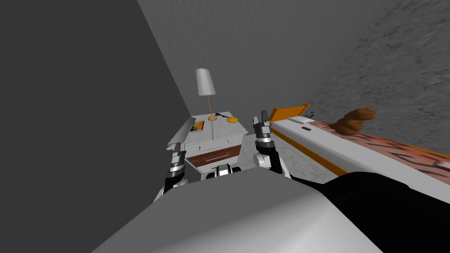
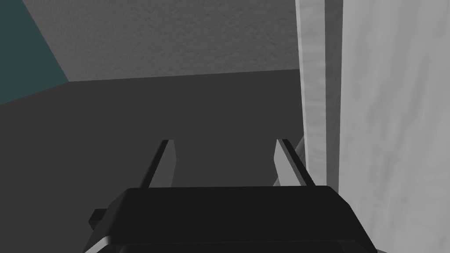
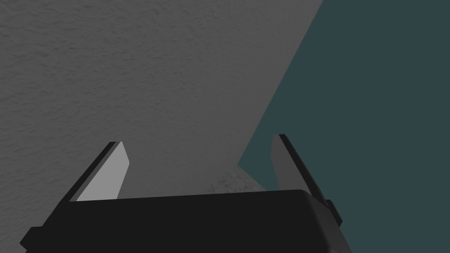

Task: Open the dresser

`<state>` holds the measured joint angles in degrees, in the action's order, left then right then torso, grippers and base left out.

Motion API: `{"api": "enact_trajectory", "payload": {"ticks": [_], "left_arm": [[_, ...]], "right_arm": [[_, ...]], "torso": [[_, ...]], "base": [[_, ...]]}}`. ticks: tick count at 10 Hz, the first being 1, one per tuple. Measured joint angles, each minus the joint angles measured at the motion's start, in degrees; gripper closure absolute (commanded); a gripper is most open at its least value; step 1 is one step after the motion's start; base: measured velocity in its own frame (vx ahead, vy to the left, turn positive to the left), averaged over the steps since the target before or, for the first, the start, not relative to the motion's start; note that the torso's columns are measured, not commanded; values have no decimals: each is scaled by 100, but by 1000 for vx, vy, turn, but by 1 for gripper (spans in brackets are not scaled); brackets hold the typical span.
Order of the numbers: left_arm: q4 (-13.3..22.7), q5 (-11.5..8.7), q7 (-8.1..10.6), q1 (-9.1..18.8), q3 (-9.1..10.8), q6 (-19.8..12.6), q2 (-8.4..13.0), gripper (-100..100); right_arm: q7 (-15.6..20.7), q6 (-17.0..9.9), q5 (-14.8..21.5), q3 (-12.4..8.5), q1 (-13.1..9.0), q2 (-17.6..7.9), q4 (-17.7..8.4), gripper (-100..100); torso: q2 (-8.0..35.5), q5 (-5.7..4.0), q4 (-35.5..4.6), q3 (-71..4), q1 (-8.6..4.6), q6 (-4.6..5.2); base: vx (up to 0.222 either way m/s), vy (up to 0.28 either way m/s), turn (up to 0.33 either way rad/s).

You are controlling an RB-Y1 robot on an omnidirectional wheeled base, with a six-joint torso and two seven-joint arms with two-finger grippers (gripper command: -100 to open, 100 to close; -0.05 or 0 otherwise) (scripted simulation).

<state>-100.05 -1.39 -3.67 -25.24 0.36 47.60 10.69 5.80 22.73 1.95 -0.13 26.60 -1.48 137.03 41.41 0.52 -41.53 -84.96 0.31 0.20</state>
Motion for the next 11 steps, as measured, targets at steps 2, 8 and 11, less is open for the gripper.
{"api": "enact_trajectory", "payload": {"ticks": [2, 8, 11], "left_arm": [[112, -10, 11, 17, 5, 64, 7, -100], [539, -45, 48, 158, 46, 347, 36, -100], [807, -29, 30, 121, -4, 622, -25, -100]], "right_arm": [[0, 0, 0, 0, 0, 0, 0, 0], [0, 0, 0, 0, 0, 0, 0, 0], [0, 0, 0, 0, 0, 0, 0, 0]], "torso": [[1, -4, -5, 0, 1, 3], [14, 1, 4, 14, -21, 6], [14, -4, 0, 12, -30, 14]], "base": [[4, -7, -4], [9, -6, -4], [3, -16, -3]]}}
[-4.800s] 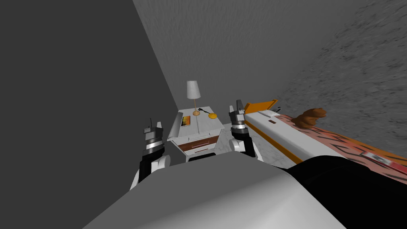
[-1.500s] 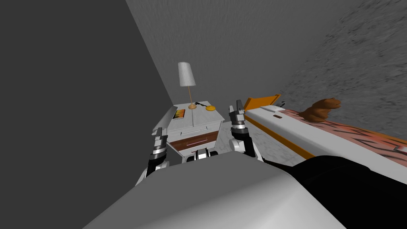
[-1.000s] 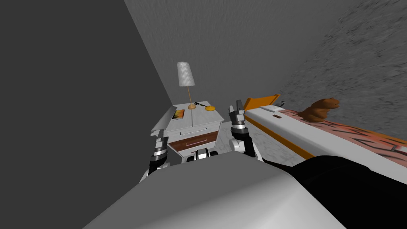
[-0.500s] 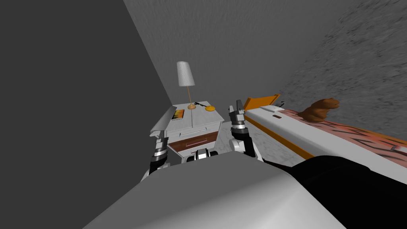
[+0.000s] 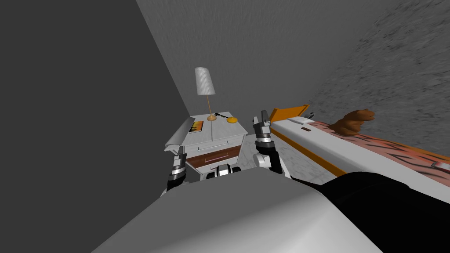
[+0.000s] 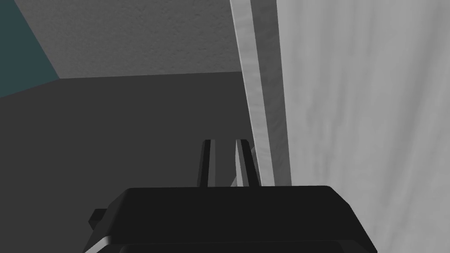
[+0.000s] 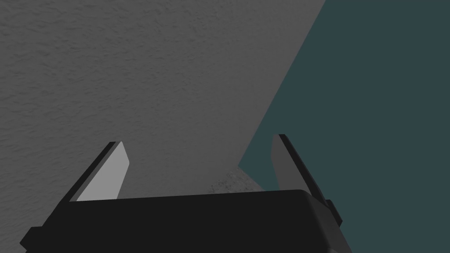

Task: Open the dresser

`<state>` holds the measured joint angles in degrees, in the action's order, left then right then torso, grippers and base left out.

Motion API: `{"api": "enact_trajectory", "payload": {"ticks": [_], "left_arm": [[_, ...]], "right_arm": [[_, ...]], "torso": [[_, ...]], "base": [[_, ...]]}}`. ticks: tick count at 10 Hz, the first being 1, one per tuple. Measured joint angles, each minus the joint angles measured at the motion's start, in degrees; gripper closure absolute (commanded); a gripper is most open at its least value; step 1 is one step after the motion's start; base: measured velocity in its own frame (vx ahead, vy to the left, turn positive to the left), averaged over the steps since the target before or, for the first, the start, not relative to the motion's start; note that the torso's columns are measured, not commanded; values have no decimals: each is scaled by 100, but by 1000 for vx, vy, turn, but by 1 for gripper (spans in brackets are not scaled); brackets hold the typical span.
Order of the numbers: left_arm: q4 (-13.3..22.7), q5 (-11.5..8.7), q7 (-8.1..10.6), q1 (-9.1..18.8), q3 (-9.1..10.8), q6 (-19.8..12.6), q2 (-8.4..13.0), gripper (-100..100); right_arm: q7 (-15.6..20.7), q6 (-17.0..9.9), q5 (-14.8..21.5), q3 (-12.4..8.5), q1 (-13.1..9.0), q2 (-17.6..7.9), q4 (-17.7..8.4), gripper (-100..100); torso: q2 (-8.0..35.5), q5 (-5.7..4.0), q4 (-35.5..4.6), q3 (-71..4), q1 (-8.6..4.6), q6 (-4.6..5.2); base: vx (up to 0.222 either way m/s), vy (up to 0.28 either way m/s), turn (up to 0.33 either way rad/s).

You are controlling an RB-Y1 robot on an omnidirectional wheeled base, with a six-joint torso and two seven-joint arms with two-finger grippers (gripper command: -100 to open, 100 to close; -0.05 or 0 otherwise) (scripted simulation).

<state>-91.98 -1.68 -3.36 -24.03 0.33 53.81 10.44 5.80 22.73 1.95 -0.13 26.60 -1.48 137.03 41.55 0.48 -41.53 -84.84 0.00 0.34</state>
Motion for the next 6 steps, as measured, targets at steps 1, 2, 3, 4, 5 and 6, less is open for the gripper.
{"api": "enact_trajectory", "payload": {"ticks": [1, 2, 3, 4, 5, 6], "left_arm": [[40, -11, 18, 26, 12, -11, 22, -100], [77, -21, 39, 45, 27, -6, 45, -100], [197, -26, 62, 43, 24, 80, 57, -100], [280, -9, 57, 3, -11, 140, 30, -100], [412, -3, 51, 11, -29, 244, 10, -100], [563, -1, 57, 19, -39, 316, 9, -100]], "right_arm": [[0, 0, 0, 0, 0, 0, 0, 0], [0, 0, 0, 0, 0, 0, 0, 0], [0, 0, 0, 0, 0, 0, 0, 0], [0, 0, 0, 0, 0, 0, 0, 0], [0, 0, 0, 0, 0, 0, 0, 0], [0, 0, 0, 0, 0, 0, 0, 0]], "torso": [[-5, 0, 0, -3, 4, 0], [-6, 0, -1, -4, 9, -4], [-7, -6, -10, -8, 11, -7], [-10, -18, -25, -13, 14, -4], [-22, -18, -26, -21, 18, 0], [-11, -29, -39, -20, 18, -14]], "base": [[-3, -6, -6], [-2, -20, -17], [-9, -25, 2], [-2, -23, 4], [2, -24, -33], [26, -22, -43]]}}
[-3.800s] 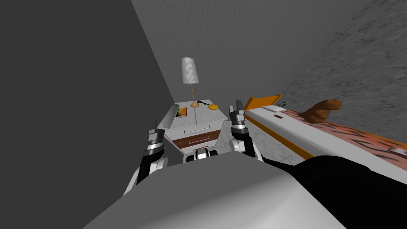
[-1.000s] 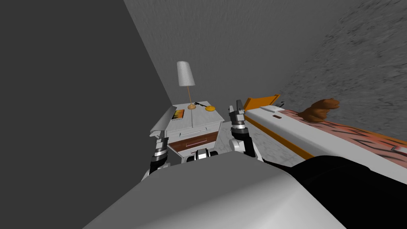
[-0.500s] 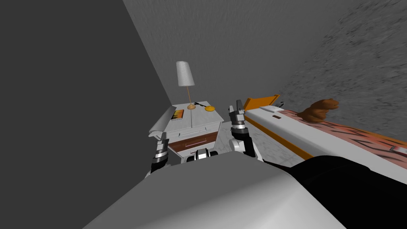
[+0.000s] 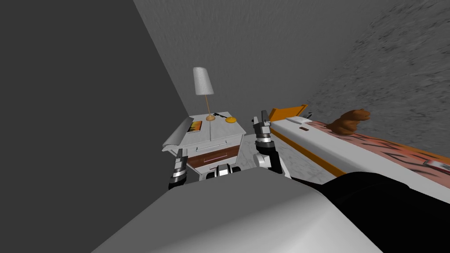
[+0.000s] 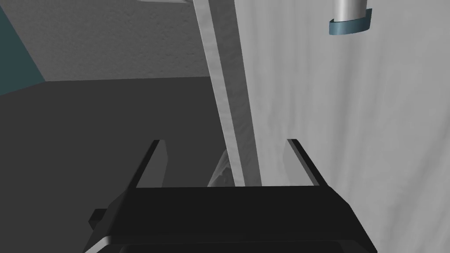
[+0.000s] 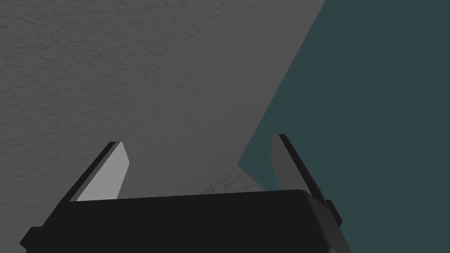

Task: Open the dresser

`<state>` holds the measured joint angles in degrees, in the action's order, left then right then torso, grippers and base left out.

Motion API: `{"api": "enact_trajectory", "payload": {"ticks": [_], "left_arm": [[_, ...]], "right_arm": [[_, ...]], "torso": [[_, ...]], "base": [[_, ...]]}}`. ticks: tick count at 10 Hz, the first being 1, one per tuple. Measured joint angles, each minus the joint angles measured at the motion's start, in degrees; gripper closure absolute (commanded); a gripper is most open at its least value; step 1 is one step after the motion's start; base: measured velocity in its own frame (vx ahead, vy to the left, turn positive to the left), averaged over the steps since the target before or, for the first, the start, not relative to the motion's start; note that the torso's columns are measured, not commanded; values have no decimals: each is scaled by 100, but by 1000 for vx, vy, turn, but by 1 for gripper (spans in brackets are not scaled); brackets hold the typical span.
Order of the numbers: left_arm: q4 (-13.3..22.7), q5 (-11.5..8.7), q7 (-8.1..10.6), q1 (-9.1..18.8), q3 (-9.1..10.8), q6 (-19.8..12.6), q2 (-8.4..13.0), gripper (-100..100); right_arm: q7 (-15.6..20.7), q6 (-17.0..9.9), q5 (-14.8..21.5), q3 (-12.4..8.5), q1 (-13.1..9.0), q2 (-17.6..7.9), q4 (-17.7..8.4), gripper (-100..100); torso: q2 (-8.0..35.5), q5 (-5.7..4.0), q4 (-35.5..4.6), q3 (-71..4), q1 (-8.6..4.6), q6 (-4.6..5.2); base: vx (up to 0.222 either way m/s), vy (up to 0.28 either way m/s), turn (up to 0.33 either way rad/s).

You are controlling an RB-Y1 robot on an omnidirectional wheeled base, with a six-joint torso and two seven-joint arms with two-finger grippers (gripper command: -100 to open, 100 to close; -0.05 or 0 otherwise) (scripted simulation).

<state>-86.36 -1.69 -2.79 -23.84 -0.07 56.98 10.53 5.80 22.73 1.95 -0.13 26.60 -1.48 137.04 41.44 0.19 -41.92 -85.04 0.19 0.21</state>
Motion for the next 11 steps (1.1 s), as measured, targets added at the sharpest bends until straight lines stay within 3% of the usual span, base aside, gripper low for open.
{"api": "enact_trajectory", "payload": {"ticks": [4, 11], "left_arm": [[556, 11, 6, 40, -53, 382, -88, -100], [1740, 2, 52, 166, -105, 1331, -351, -100]], "right_arm": [[0, 0, 0, 0, 0, 0, 0, 0], [0, 0, 0, 0, 0, 0, 0, 0]], "torso": [[80, -16, -34, 46, -14, -16], [85, -19, -37, 48, -19, -20]], "base": [[20, -23, -10], [13, -27, -12]]}}
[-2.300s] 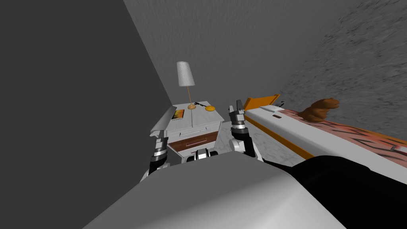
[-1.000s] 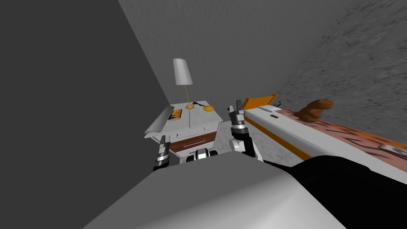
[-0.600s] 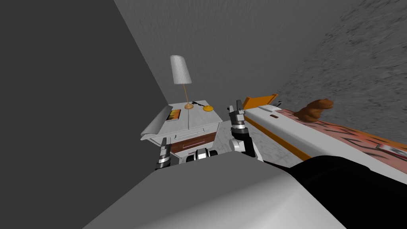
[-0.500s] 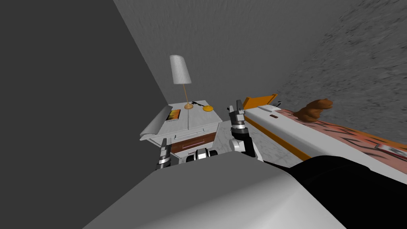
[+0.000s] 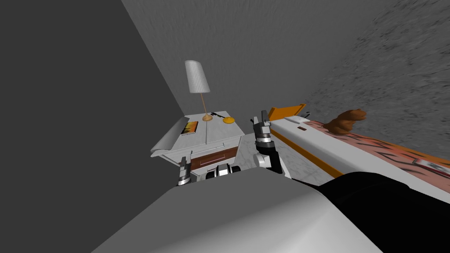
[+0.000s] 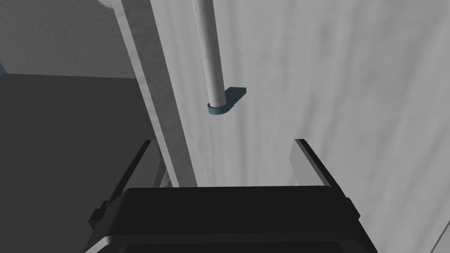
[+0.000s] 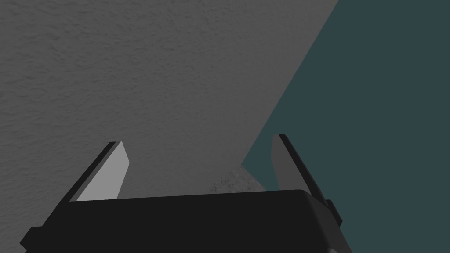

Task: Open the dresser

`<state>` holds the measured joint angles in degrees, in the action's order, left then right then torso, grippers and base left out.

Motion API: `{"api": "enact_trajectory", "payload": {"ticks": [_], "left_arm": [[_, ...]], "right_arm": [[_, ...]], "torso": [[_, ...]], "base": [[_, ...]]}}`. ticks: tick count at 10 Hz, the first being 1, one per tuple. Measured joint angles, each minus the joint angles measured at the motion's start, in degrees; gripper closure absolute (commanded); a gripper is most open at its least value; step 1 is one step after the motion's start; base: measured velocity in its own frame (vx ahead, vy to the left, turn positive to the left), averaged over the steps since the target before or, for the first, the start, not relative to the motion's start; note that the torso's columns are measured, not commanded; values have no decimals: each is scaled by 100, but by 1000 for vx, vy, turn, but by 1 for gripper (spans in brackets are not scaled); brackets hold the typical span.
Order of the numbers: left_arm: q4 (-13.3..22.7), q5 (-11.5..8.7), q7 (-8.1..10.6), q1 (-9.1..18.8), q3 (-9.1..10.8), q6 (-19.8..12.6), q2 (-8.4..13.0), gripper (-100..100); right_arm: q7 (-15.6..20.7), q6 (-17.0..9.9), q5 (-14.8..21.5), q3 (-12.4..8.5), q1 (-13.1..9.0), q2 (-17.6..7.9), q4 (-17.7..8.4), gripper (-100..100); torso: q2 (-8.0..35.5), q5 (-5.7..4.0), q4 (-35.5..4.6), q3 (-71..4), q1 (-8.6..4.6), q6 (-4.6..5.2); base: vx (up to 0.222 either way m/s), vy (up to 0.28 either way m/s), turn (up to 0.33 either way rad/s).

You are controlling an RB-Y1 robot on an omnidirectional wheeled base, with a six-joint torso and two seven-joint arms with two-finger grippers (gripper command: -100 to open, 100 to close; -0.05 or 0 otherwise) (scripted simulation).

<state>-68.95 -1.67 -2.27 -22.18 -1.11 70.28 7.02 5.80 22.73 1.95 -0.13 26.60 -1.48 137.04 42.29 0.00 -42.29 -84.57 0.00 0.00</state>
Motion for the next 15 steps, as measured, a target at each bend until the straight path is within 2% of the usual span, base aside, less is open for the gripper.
{"api": "enact_trajectory", "payload": {"ticks": [2, 6, 7, 13, 14, 15], "left_arm": [[338, -13, 27, 50, 2, 250, -93, -100], [669, -16, 43, 85, -14, 511, -484, -100], [677, -16, 44, 85, -15, 525, -495, -100], [191, -48, 78, 335, 58, -186, -419, -100], [183, -48, 78, 339, 60, -210, -418, 100], [319, -42, 63, 339, 50, -95, -443, 100]], "right_arm": [[0, 0, 0, 0, 0, 0, 0, 0], [0, 0, 0, 0, 0, 0, 0, 0], [0, 0, 0, 0, 0, 0, 0, 0], [0, 0, 0, 0, 0, 0, 0, 0], [0, 0, 0, 0, 0, 0, 0, 0], [0, 0, 0, 0, 0, 0, 0, 0]], "torso": [[0, 1, 0, 0, 2, 0], [2, 1, 0, 1, 2, 0], [1, 0, 0, 1, 3, 0], [-2, 1, 1, -1, 2, 0], [-4, 1, 1, -2, 3, -1], [-7, 2, 2, -4, 4, 0]], "base": [[13, -20, -11], [4, -9, -2], [-7, -6, 17], [-17, -11, 9], [10, 8, -14], [19, 15, 0]]}}
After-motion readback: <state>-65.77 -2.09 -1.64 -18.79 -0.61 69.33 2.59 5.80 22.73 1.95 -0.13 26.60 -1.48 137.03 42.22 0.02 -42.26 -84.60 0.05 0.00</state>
